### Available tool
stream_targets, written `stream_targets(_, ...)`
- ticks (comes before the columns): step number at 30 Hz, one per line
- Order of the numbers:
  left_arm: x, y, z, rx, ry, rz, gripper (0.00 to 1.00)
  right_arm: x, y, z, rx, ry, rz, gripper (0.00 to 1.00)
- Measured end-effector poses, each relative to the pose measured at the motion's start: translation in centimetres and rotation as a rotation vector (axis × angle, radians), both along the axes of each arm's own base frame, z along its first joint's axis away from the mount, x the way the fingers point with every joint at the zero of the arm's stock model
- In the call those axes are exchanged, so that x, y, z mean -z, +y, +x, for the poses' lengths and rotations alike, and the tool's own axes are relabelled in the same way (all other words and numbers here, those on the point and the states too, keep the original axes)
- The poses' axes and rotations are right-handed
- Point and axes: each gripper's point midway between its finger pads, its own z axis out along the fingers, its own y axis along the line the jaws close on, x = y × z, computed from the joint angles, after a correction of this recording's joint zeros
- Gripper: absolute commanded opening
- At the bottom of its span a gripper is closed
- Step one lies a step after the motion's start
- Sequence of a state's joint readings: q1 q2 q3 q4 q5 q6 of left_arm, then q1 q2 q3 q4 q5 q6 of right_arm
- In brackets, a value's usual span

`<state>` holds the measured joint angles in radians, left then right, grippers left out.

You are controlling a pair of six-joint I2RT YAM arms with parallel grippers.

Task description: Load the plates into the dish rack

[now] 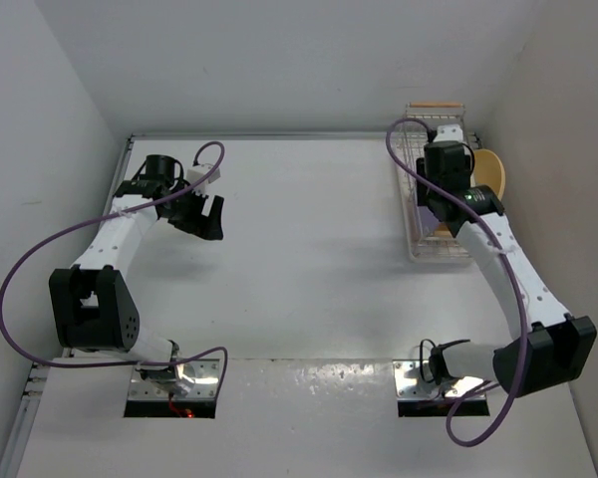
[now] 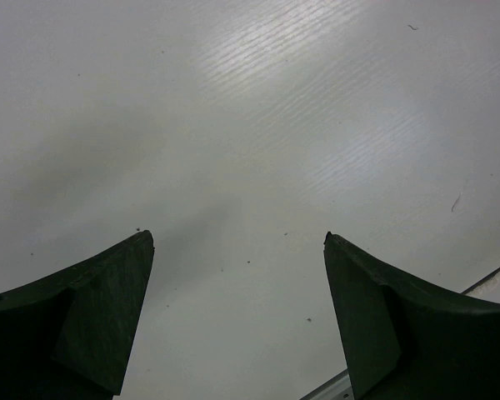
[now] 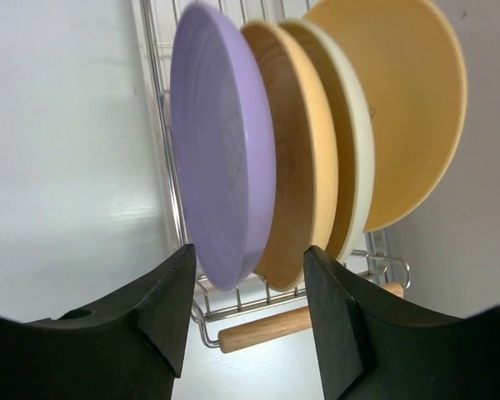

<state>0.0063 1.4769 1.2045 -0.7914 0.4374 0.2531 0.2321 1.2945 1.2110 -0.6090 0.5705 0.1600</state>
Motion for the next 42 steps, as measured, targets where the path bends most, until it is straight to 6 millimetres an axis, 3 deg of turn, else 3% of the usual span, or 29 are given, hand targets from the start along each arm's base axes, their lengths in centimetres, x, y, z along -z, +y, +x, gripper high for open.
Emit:
stream_targets(2, 0.0, 0.0, 0.0, 0.000, 0.000, 0.000, 0.87, -1.3, 0.1, 0.1, -0.004, -0.036, 0.021, 0.58)
stream_targets(9, 0.0, 0.1, 0.0, -0.003, 0.000, 0.007, 0.87, -5.3, 0.4, -0.4, -0.040, -0.151, 0.149, 0.85)
stream_targets(12, 0.1, 0.4, 0.1, -0.012, 0.000, 0.023, 0.87, -6.9, -0.7, -2.2, -0.021, -0.223, 0.229, 0.90)
stream_targets(16, 0.2, 0.8, 0.1, -0.022, 0.000, 0.037, 0.87, -8.5, -1.6, -6.3, -0.008, -0.339, 0.270, 0.97)
stream_targets(20, 0.2, 1.0, 0.2, -0.029, -0.001, 0.046, 0.87, -7.0, -1.8, -9.8, -0.012, -0.365, 0.275, 0.99)
stream_targets(26, 0.4, 1.6, 0.9, -0.048, -0.027, 0.073, 0.87, -2.0, -1.1, -13.2, -0.025, -0.280, 0.319, 0.99)
stream_targets(30, 1.7, 1.9, 0.3, -0.057, -0.004, 0.088, 0.87, -0.8, -1.1, -15.7, 0.003, -0.305, 0.369, 0.99)
stream_targets(35, 2.9, 2.1, -0.5, -0.062, 0.019, 0.095, 0.87, 0.0, -0.8, -17.6, 0.023, -0.369, 0.432, 0.99)
stream_targets(42, 1.9, 2.1, -0.8, -0.066, -0.029, 0.097, 0.87, 1.6, -0.6, -18.8, 0.057, -0.328, 0.471, 0.99)
